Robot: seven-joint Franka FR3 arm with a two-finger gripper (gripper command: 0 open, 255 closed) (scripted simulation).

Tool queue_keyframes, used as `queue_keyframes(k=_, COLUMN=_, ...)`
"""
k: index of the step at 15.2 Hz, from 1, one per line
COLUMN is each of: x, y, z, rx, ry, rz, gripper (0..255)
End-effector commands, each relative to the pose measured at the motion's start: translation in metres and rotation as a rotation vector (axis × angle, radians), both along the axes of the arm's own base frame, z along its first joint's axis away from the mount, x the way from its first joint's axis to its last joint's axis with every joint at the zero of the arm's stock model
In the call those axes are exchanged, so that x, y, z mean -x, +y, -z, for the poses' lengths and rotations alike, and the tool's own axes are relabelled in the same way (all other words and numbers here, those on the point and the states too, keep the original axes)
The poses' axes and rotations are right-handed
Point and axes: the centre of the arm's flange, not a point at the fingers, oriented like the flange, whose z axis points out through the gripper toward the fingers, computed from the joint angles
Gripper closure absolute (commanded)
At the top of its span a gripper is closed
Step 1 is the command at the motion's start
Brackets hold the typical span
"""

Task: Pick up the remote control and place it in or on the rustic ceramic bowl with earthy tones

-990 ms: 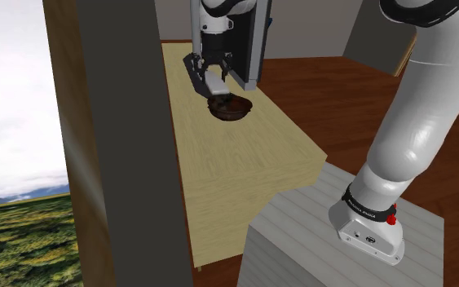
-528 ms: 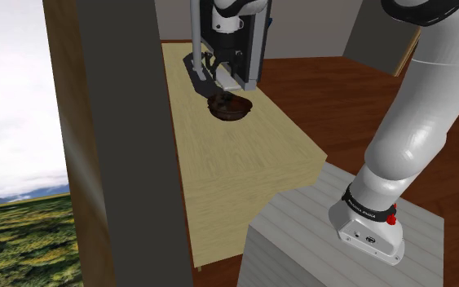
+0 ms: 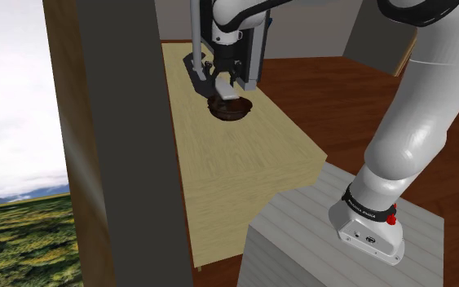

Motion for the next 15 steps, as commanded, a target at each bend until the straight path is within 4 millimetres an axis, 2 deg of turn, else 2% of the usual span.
queue_keyframes(k=1, x=0.002, y=-0.013, z=0.023, rx=-0.002, ry=0.024, rz=0.024, gripper=255)
queue_keyframes(k=3, x=0.002, y=-0.013, z=0.032, rx=-0.002, ry=0.024, rz=0.024, gripper=255)
queue_keyframes(k=10, x=0.002, y=-0.013, z=0.032, rx=-0.002, ry=0.024, rz=0.024, gripper=255)
queue_keyframes(k=11, x=0.0, y=-0.013, z=0.031, rx=-0.001, ry=0.025, rz=0.024, gripper=0)
queue_keyframes(k=15, x=-0.002, y=-0.015, z=0.028, rx=-0.001, ry=0.025, rz=0.024, gripper=0)
